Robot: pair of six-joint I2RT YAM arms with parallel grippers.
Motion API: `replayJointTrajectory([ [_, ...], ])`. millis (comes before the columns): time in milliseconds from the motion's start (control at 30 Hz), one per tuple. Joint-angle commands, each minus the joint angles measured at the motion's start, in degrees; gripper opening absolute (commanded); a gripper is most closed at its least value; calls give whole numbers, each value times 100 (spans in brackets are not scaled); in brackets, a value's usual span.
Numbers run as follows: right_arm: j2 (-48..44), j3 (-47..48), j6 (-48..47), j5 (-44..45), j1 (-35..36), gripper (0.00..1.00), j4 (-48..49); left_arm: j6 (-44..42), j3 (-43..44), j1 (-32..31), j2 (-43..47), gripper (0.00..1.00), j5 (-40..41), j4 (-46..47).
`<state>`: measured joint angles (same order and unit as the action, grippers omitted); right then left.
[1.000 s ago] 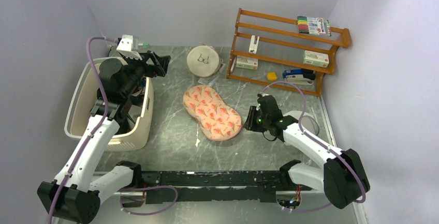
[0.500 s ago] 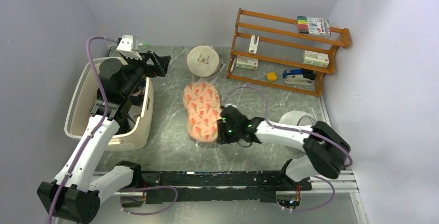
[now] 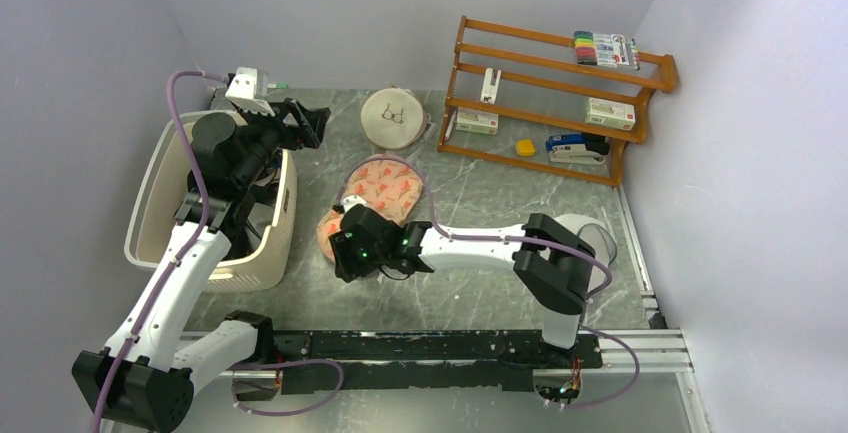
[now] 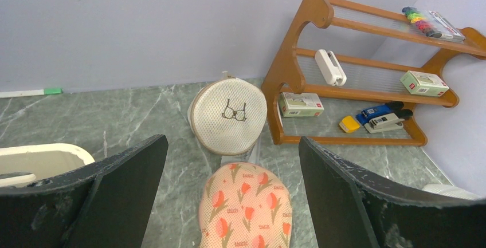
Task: Unzip the laundry bag and remove the bra
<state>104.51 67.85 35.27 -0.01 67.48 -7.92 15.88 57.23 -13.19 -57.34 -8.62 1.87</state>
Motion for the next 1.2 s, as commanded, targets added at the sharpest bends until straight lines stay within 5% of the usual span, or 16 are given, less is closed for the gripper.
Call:
replayJointTrajectory([
  [0,-276,33,-324,64,-27,49,117,-57,95,45,55,97,-12,116],
  [167,-744,-138,-769,721,-180,59,78,-73,138,45,65,97,-51,79],
  [400,-848,26,-1134,689,-1342,68,285,-99,139,45,107,96,-56,75],
  [700,268,820,-1070,360,-2795,72,586,-56,113,45,49,97,-131,108],
  [1167,1827,1828,-1103,-439,-3463,69,573,22,86,45,13,96,-269,174],
])
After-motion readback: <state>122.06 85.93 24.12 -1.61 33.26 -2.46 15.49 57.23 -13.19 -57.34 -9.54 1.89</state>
